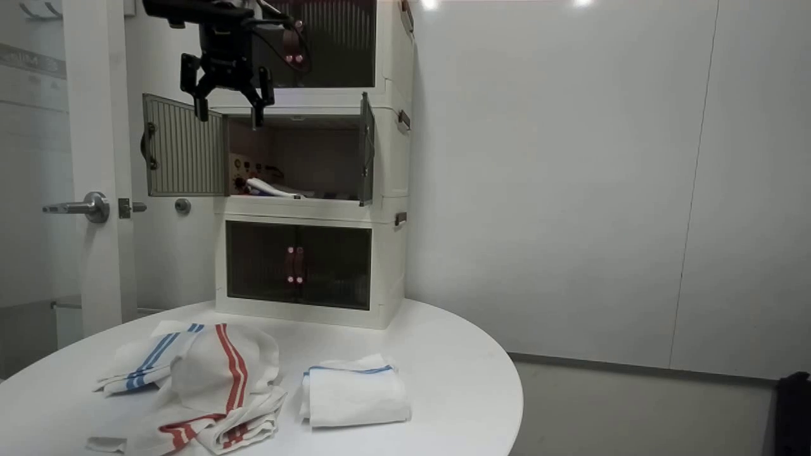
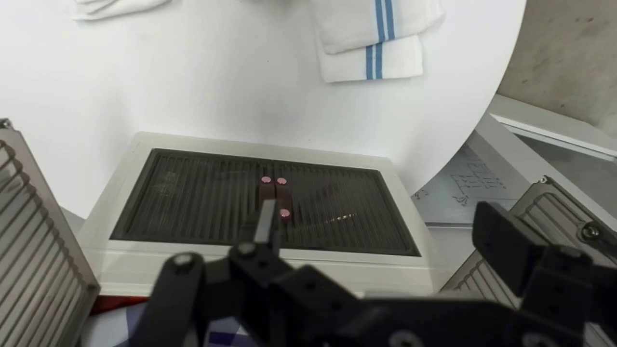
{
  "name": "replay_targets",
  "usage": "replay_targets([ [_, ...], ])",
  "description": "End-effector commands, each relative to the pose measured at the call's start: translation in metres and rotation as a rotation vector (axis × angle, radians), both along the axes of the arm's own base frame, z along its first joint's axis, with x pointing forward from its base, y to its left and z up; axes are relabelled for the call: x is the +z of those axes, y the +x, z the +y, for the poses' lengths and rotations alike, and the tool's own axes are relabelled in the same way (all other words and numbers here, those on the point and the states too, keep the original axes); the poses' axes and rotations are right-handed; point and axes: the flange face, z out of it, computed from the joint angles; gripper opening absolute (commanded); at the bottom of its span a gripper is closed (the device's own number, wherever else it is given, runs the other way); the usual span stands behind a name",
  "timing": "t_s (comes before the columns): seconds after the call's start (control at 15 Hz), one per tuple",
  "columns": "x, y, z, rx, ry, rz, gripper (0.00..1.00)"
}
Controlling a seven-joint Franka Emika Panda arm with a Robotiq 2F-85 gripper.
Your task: Open the cabinet door
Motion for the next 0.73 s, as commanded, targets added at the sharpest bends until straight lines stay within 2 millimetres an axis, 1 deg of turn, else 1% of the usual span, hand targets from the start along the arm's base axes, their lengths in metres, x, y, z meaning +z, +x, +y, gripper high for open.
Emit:
replay_targets([
  [0.0,0.004,-0.010,-0.002,0.017,-0.061,-0.110,1.00],
  [0.27,0.018,-0.006,-0.003,0.032,-0.129,-0.272,1.00],
  [0.33,0.010,0.001,-0.002,0.028,-0.108,-0.213,1.00],
  [0.47,0.014,0.001,-0.002,0.031,-0.118,-0.246,1.00],
  [0.67,0.015,0.000,-0.002,0.032,-0.119,-0.249,1.00],
])
